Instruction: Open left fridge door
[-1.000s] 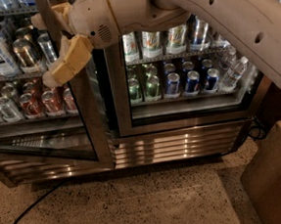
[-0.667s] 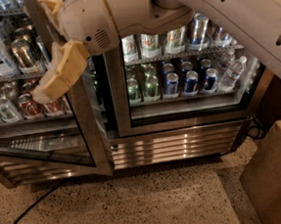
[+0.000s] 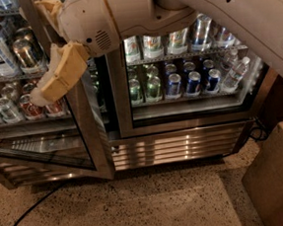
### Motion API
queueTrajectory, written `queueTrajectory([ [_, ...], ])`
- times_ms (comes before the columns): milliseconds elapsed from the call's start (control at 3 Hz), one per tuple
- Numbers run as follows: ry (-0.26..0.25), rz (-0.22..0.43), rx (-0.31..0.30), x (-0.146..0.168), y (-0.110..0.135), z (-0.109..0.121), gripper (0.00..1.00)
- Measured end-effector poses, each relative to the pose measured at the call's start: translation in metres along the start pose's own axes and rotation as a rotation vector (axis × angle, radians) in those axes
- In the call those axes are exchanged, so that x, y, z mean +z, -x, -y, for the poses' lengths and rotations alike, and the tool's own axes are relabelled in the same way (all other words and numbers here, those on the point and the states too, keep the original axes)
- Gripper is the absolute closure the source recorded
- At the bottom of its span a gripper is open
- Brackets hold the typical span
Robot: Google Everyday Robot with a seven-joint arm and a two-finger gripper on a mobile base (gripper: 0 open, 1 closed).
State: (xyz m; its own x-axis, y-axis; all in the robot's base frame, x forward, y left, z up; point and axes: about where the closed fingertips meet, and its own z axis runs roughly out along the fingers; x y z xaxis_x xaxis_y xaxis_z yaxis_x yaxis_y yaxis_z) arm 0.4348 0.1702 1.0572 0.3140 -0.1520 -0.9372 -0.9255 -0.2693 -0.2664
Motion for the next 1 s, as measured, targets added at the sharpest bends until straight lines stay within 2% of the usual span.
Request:
queueTrajectory([
  [333, -0.044, -0.021, 0.025, -0.025, -0.002, -0.023, 0.0],
  [667, -0.083, -0.047, 0.051, -0.061, 0.006, -0.096, 0.0],
  [1000, -0.13, -0.036, 0.118, -0.078, -0.001, -0.118, 0.0],
])
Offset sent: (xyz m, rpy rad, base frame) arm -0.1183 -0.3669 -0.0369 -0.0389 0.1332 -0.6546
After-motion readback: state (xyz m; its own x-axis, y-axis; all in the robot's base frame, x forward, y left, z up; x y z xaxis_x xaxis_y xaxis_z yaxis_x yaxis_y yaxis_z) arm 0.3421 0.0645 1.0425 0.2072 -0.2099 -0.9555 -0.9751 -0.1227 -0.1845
